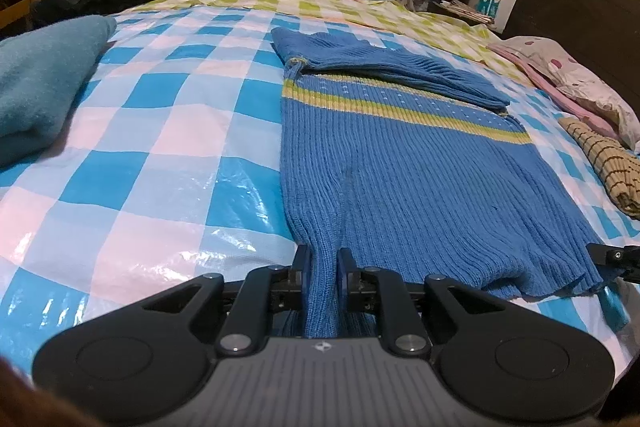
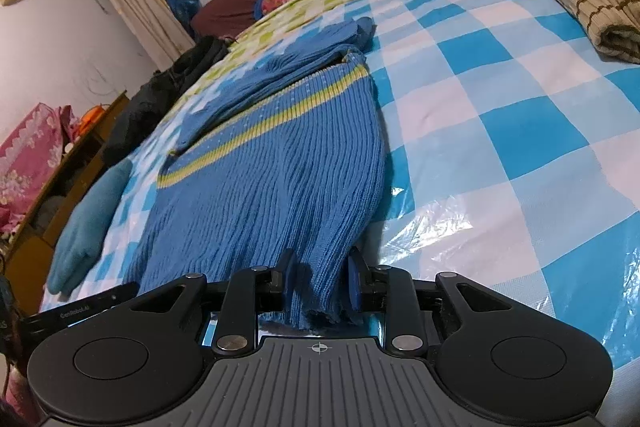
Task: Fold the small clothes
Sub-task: 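Grasp the striped hem with the left tool while the right tool grasps it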
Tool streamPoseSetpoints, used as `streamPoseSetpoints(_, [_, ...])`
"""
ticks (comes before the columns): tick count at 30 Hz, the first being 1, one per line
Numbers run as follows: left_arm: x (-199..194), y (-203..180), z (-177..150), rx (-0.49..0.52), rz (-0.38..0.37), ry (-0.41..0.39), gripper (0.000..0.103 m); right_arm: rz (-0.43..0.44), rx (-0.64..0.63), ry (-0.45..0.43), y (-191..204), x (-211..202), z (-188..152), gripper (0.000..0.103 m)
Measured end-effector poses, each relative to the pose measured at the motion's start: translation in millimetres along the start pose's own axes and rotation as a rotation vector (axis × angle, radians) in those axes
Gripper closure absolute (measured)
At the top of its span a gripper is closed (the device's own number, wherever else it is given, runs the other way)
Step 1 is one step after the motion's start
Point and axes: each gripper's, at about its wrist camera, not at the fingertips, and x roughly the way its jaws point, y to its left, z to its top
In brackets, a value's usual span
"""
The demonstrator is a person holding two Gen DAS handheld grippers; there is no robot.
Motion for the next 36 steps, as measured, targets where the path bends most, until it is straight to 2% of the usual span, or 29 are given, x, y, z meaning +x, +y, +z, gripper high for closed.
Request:
streamPoseSetpoints(7, [0, 0, 0, 0.005, 0.007, -0.003, 0.081, -0.007, -0.016, -0.009, 3, 0, -2, 0.077])
streamPoseSetpoints(17, [-2, -6, -1, 0.020, 0.046, -0.010, 0.077, -0.007, -0.013, -0.013, 2, 0, -2, 0.077])
streamPoseSetpoints(23, [-3, -16, -4, 0.064, 0.098, -0.020, 0.072, -0.004, -0.011, -0.016, 2, -1, -2, 0.077])
streamPoseSetpoints(36, [-2, -22, -4, 0.090, 0.129, -0.012, 0.069, 0.000, -0.010, -0.020, 2, -2, -3, 0.077])
